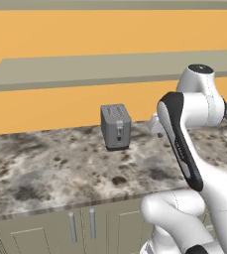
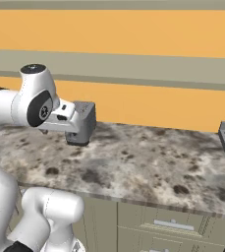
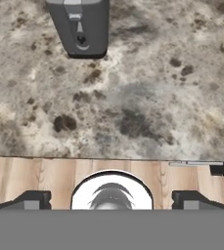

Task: Navigate to the stand mixer.

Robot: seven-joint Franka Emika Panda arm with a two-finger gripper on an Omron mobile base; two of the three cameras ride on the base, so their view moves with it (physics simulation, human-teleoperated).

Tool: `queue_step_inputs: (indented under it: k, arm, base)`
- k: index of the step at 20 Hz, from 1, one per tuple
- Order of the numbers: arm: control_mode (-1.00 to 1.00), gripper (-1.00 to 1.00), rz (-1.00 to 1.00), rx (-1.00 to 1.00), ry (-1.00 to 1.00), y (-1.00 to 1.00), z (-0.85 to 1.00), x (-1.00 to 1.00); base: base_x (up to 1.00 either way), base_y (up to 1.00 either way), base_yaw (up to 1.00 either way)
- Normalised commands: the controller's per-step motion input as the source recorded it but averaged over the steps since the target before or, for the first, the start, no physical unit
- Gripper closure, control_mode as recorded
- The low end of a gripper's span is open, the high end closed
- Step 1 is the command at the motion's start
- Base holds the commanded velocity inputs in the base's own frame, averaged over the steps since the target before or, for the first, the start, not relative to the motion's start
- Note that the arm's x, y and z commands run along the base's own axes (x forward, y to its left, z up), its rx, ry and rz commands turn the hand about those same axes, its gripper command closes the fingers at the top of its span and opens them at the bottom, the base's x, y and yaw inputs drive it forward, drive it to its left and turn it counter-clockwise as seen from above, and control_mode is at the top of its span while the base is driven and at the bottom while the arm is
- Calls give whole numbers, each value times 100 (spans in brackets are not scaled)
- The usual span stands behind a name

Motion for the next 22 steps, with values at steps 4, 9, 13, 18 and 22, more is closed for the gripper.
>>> queue_step_inputs:
  k: [4,9,13,18,22]
  arm:
    - [-100,-100,0,0,0,6,16,-14]
    - [-100,-100,0,0,0,0,1,-35]
    - [-100,-100,0,0,0,1,3,-33]
    - [100,-100,0,0,0,1,2,-35]
    - [100,-100,0,0,0,0,0,0]
  base:
    - [0,0,0]
    - [0,0,0]
    - [0,0,0]
    - [-18,0,0]
    - [-89,-26,-39]
